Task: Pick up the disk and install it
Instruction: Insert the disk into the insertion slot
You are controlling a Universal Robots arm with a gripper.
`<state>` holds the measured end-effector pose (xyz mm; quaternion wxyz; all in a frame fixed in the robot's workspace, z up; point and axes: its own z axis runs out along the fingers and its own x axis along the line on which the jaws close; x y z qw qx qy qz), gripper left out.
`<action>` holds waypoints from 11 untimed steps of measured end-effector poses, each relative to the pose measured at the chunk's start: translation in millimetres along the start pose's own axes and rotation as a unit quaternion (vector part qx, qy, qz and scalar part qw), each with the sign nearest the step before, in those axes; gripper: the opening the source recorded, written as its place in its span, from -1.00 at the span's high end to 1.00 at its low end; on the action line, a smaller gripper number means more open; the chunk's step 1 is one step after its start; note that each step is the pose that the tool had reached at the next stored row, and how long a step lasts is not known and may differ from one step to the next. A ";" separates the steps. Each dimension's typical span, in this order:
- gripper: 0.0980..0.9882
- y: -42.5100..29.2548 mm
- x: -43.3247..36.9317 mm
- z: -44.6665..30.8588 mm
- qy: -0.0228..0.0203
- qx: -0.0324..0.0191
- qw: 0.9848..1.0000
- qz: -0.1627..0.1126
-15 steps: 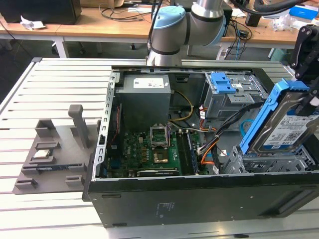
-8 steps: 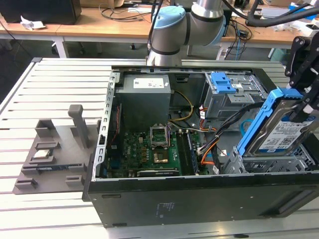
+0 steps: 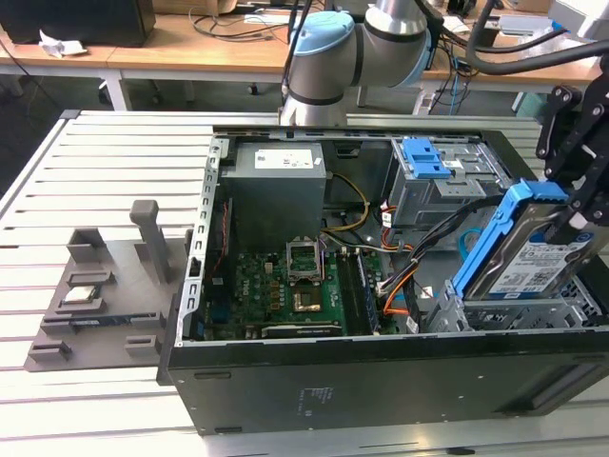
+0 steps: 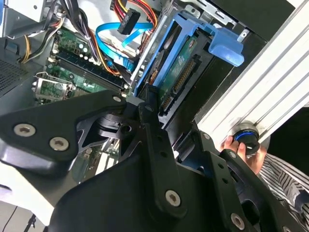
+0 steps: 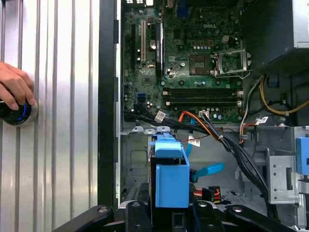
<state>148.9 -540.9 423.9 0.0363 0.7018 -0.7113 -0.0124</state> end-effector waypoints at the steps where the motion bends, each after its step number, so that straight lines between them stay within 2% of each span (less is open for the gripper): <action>1: 0.41 -0.1 -0.1 1.7 0.000 0.000 1.000 0.000; 3: 0.41 -0.7 -0.4 10.5 0.000 0.000 1.000 0.000; 11: 0.41 -1.4 -0.7 19.8 0.000 0.000 1.000 0.000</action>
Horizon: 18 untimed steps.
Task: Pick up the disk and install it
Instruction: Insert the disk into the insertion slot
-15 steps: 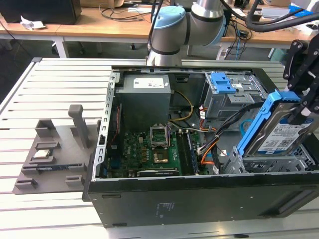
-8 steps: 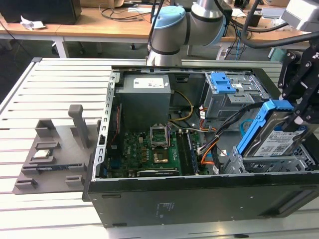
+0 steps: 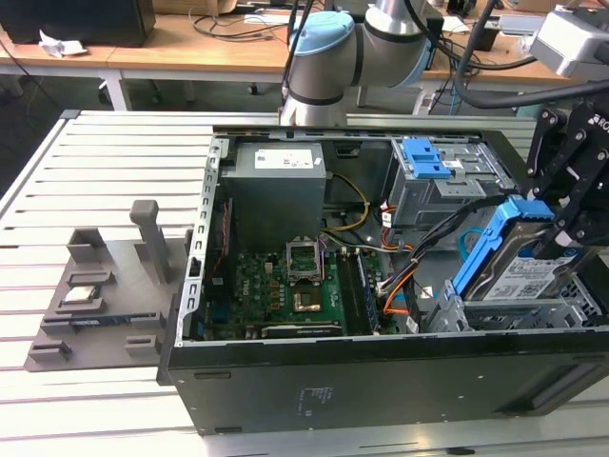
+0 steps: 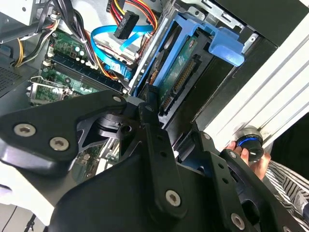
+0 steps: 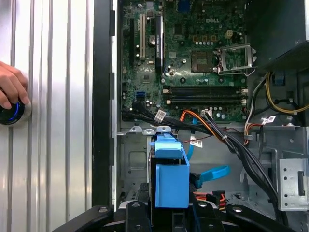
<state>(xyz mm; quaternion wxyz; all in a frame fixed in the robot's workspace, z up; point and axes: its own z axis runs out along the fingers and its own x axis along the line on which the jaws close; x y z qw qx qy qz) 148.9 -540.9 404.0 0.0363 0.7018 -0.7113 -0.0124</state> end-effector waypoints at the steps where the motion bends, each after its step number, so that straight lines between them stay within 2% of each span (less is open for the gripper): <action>1: 0.41 -0.1 -0.1 0.9 0.000 0.000 1.000 0.000; 9: 0.41 -0.2 -0.1 1.9 0.000 0.000 1.000 0.000; 10: 0.38 -0.1 0.0 1.9 0.000 0.000 1.000 0.000; 11: 0.24 -0.1 -0.1 2.0 0.000 0.000 1.000 0.000; 14: 0.24 -0.1 -0.1 2.3 0.000 0.000 1.000 0.000; 15: 0.27 -0.2 -0.1 2.4 0.000 0.000 1.000 0.000; 16: 0.42 -0.2 -0.1 2.4 0.000 0.000 1.000 0.000; 17: 0.42 -0.2 -0.1 2.4 0.000 0.000 1.000 0.000; 18: 0.56 -0.2 -0.1 2.5 0.000 0.000 1.000 0.000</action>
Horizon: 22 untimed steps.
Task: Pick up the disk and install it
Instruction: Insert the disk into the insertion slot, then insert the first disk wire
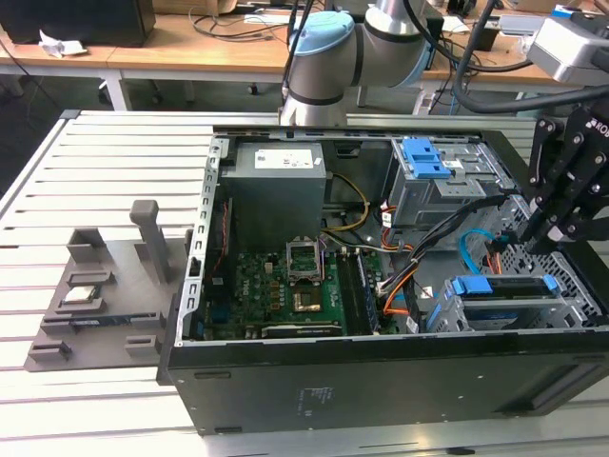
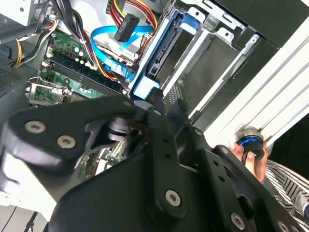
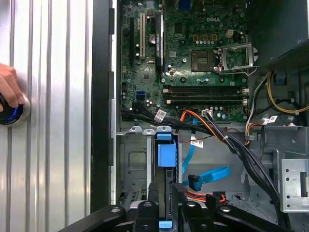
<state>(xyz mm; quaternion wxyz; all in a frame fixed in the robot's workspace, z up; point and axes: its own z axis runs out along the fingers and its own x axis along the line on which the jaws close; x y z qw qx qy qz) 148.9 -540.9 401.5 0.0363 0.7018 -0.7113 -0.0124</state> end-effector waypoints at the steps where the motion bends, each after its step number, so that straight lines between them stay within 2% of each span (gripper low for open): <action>1: 0.69 0.0 0.0 0.1 0.000 0.000 1.000 0.000; 2: 0.96 0.0 0.0 0.1 0.000 0.000 1.000 0.000; 3: 0.98 0.0 0.0 0.3 0.000 0.000 1.000 0.000; 10: 0.98 -0.1 0.0 0.7 0.000 0.000 1.000 0.000; 13: 0.98 -5.7 -1.2 0.3 0.000 0.000 1.000 0.000; 18: 0.98 -9.2 -2.3 0.0 0.001 0.000 1.000 0.000; 22: 0.98 -14.8 -7.4 -0.4 0.004 0.000 1.000 0.000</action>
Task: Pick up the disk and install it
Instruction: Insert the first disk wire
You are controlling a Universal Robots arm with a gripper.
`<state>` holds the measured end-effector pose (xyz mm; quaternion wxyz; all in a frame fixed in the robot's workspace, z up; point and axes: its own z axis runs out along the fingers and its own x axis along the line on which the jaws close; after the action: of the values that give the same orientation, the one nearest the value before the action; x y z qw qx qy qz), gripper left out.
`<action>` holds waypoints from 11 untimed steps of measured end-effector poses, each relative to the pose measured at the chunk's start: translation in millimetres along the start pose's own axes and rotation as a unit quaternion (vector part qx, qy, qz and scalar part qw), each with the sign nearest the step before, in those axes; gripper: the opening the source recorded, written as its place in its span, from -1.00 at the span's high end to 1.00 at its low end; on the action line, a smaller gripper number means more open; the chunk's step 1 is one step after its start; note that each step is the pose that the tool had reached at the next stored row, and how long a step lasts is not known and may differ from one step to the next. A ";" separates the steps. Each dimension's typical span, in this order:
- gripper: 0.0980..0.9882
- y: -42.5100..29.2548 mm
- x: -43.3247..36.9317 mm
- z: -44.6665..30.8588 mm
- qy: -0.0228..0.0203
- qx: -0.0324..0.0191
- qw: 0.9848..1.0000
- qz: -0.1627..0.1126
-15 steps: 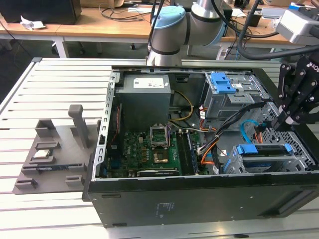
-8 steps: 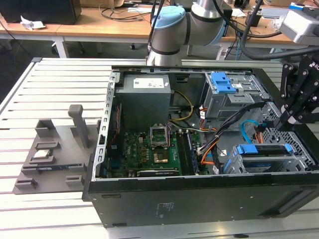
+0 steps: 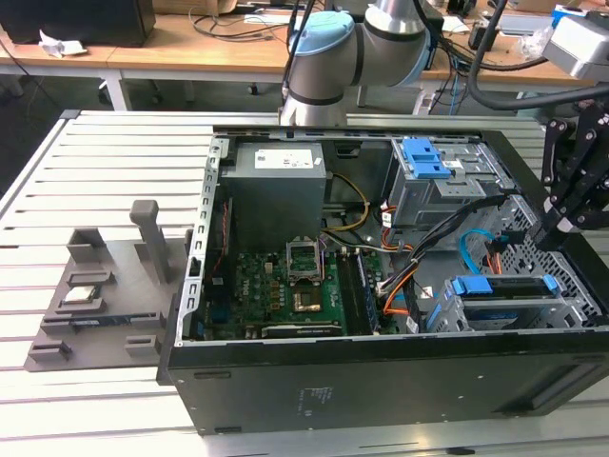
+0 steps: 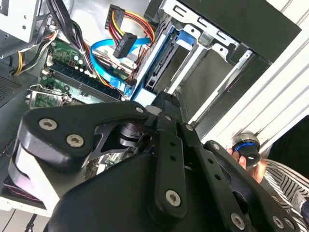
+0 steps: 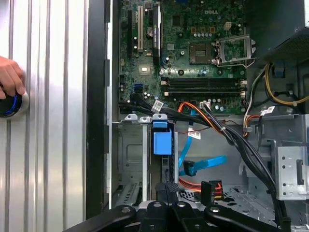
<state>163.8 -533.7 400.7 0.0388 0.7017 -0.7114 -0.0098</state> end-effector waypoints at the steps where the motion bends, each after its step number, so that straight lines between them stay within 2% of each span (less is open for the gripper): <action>1: 0.98 -0.6 -0.7 -0.1 0.000 0.000 1.000 0.000; 4: 0.98 -3.2 -10.4 1.8 0.001 0.000 1.000 0.000; 8: 0.98 -3.4 -18.6 4.2 0.002 0.000 1.000 0.000; 11: 0.98 -3.5 -19.5 6.4 0.002 0.000 1.000 0.000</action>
<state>167.1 -514.6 393.2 0.0404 0.7016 -0.7114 -0.0082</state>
